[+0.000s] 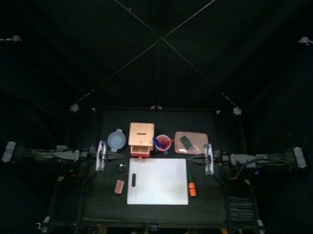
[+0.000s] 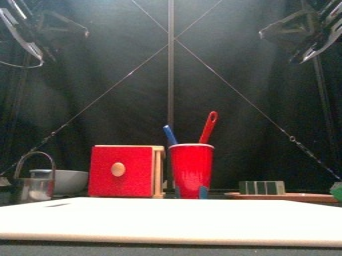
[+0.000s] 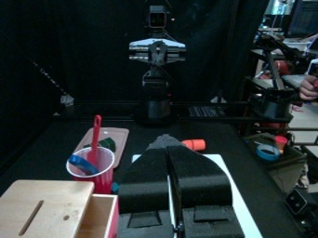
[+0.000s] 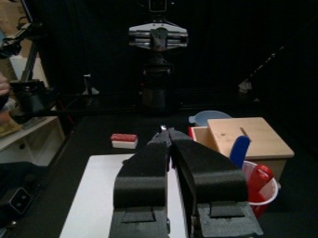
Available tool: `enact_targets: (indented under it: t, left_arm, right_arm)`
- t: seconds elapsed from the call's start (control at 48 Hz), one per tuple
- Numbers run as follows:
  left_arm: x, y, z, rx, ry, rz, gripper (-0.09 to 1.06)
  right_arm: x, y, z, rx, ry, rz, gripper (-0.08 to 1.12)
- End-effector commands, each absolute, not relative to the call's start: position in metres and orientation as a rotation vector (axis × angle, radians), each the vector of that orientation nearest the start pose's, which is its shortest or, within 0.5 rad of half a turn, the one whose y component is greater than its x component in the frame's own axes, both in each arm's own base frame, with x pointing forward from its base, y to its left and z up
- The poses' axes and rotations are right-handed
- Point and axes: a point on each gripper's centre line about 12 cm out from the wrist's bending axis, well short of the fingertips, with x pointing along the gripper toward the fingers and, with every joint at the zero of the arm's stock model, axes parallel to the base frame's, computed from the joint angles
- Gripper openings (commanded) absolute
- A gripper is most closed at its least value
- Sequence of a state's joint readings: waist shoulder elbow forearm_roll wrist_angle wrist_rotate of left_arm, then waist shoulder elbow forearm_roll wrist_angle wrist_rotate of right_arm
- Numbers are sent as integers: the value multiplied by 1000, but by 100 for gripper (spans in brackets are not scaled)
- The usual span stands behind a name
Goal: Place sushi on board then cut the sushi with the knife then place the pieces on the plate
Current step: Place the sushi on the board
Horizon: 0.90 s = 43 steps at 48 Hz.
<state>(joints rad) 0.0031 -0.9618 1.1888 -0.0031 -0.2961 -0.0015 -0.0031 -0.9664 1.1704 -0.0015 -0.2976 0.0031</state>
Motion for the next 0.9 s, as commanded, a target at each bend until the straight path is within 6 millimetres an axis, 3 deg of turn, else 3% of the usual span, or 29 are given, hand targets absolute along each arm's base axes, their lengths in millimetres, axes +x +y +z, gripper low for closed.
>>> enact_targets:
  t: [0.021,0.229,0.375,0.479,0.583,0.708,0.792,0.896]
  left_arm:
    - [203,1,286,-4,-55,5,-5]
    - [203,3,282,-32,-43,18,-2]
    - [203,6,280,-36,-34,32,-2]
    - [202,8,277,-36,-28,46,-2]
    - [201,12,274,-38,-19,62,-2]
    - [200,15,267,-37,-4,78,-2]
    - [200,15,266,-35,0,80,-2]
    - [200,15,266,-34,-1,82,-2]
  right_arm:
    - [204,-10,290,23,-50,-50,3]
    - [212,-58,264,213,266,-287,4]
    - [201,-92,259,347,467,-448,5]
    - [186,-118,254,456,604,-571,13]
    - [177,-136,248,581,674,-652,34]
    - [184,-143,232,696,721,-696,78]
    - [189,-144,220,708,768,-708,99]
    - [204,-147,208,680,810,-709,105]
